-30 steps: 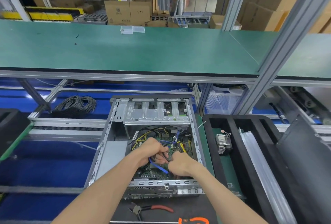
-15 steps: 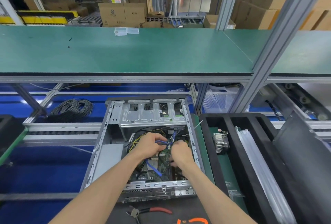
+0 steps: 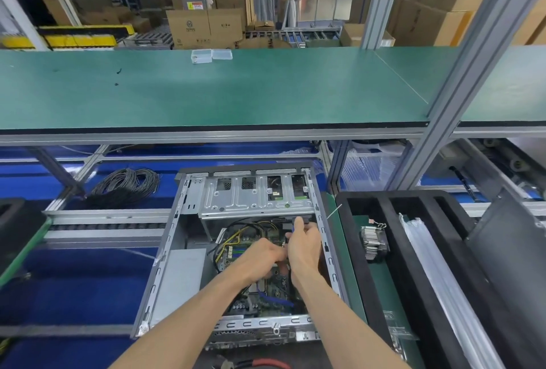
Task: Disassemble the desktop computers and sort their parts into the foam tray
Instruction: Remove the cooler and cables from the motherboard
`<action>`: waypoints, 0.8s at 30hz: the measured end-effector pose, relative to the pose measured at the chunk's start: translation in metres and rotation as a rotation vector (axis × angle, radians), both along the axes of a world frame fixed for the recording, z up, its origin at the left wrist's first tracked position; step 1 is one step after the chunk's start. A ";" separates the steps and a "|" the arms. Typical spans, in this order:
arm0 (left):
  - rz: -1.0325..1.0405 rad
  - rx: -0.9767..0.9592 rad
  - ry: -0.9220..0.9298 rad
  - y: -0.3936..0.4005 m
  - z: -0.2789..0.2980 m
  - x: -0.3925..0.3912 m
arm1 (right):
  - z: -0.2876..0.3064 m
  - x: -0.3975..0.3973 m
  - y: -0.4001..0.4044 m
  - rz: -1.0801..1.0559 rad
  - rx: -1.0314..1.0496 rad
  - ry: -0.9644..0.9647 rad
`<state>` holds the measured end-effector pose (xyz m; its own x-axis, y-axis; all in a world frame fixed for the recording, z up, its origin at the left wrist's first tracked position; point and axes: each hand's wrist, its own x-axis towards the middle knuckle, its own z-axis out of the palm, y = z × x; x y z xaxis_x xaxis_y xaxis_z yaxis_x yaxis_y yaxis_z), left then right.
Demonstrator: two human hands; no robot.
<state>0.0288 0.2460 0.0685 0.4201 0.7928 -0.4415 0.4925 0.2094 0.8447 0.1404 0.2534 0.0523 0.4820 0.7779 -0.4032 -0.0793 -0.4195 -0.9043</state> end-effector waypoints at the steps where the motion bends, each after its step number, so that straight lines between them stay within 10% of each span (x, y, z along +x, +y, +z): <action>1: 0.009 -0.007 -0.014 0.001 -0.001 0.000 | -0.001 -0.001 -0.001 -0.018 0.026 0.007; 24: 0.056 0.174 -0.058 -0.004 -0.019 -0.008 | 0.004 -0.006 -0.001 -0.078 0.015 0.018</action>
